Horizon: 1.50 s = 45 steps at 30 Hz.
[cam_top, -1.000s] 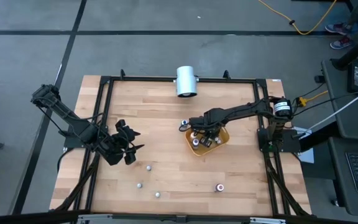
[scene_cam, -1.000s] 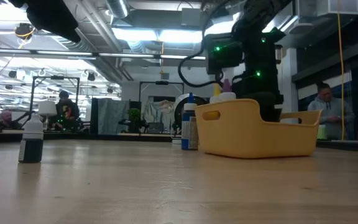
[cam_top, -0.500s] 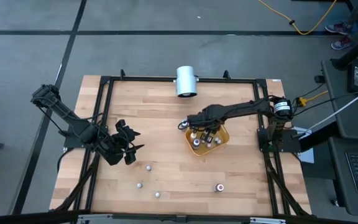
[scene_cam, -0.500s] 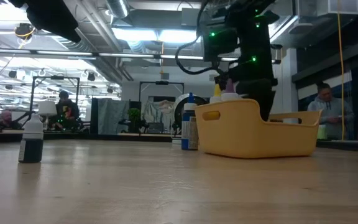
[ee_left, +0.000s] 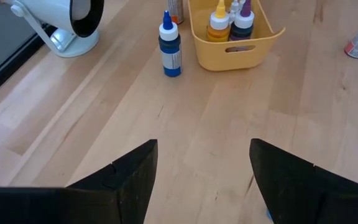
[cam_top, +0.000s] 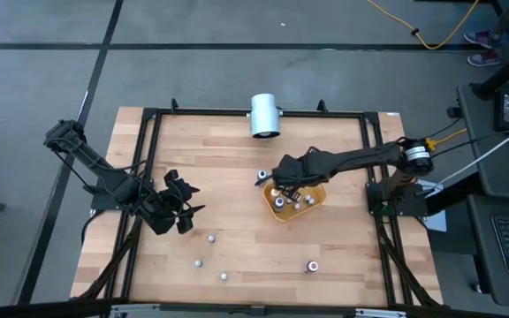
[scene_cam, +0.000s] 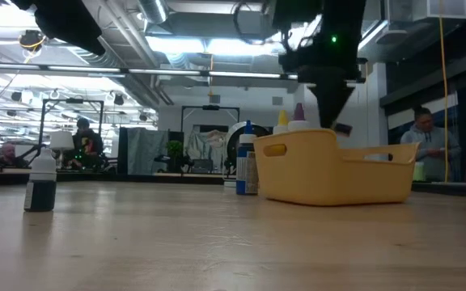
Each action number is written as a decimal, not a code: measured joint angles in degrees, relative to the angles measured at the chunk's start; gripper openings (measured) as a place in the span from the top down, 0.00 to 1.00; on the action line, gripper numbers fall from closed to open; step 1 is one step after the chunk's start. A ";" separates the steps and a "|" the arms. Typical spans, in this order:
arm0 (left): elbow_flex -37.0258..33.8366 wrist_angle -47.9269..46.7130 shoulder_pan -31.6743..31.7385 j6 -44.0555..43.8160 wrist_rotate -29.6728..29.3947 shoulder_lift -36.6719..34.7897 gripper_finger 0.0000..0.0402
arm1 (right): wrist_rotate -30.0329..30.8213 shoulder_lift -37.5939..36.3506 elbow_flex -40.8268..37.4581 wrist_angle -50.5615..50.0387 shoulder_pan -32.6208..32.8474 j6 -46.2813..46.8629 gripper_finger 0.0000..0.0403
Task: Pick & Place food coloring
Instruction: Adjust the red food coloring bottle in the yellow bin
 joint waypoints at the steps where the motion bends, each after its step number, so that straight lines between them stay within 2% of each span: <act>1: 0.00 0.00 0.00 0.01 0.00 0.00 0.38 | 1.59 -0.36 0.00 0.91 0.57 0.10 0.86; 10: 0.00 0.02 0.00 0.06 -0.02 0.02 0.38 | 8.87 -1.15 -2.66 4.92 4.97 7.00 0.86; 16: 0.00 0.74 0.02 0.50 -0.02 0.02 0.38 | 10.47 -4.88 -10.98 11.79 9.64 11.05 0.86; 24: 0.00 1.52 0.06 0.63 -0.45 0.02 0.38 | 17.63 -16.57 -24.50 28.63 15.09 10.78 0.86; 28: -0.02 6.40 0.49 3.17 1.69 0.00 0.38 | 18.98 -23.30 -30.34 42.46 17.20 0.57 0.86; 31: -0.02 13.21 2.64 7.49 7.96 0.00 0.38 | 14.08 -27.02 -33.47 52.76 17.64 -11.50 0.85; 34: -0.02 19.39 6.37 10.58 14.35 0.00 0.38 | 7.77 -28.87 -34.42 58.39 17.63 -19.38 0.85; 37: 0.02 23.16 10.04 13.08 18.09 0.00 0.38 | 5.13 -29.15 -33.78 59.72 17.63 -24.40 0.85; 45: 0.03 31.56 17.43 18.84 21.47 1.49 0.38 | 4.36 -29.15 -33.41 69.72 17.11 -30.52 0.85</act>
